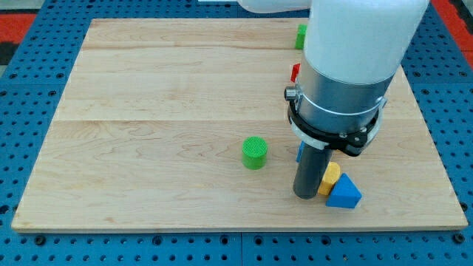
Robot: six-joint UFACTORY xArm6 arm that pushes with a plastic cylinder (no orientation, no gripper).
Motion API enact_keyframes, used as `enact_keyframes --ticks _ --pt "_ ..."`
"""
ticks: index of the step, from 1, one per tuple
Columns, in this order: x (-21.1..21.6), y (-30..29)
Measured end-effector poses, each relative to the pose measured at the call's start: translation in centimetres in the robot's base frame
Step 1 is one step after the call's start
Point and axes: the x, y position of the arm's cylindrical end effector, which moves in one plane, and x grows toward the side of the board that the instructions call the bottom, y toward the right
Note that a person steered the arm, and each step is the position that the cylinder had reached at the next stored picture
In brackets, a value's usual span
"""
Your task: Move the yellow heart to the bottom of the yellow hexagon
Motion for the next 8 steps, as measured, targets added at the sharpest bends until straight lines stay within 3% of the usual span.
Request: enact_keyframes --ticks 3,8 --pt "-1.2 0.9" --pt "-0.9 7.1"
